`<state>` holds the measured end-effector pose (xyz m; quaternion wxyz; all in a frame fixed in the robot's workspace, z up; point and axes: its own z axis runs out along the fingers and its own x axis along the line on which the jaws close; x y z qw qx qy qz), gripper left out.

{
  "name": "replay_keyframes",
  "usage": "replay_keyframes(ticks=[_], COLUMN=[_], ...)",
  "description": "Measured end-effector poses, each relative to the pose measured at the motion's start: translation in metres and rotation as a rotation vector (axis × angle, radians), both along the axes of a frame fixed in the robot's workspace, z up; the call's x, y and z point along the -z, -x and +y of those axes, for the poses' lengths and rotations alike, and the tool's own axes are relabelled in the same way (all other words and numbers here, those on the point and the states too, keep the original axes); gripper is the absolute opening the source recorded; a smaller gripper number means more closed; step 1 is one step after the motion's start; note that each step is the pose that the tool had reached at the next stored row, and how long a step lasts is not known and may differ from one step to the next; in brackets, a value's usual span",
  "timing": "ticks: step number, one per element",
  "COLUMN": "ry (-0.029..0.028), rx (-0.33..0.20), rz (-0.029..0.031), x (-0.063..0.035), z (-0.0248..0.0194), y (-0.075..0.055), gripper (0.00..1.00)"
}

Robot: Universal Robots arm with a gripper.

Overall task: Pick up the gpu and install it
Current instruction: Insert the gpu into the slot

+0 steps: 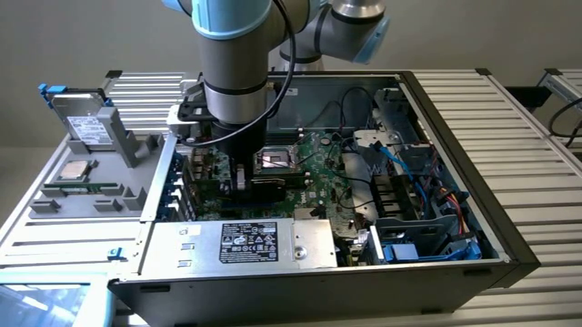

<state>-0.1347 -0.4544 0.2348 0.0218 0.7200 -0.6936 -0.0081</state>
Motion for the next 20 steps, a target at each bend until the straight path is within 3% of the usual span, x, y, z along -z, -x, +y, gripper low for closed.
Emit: replay_keyframes(ticks=[20], ry=[0.0008], rx=[-0.007], rz=[-0.0002], x=[0.0005], z=[-0.0002], y=[-0.0006], gripper=[0.29])
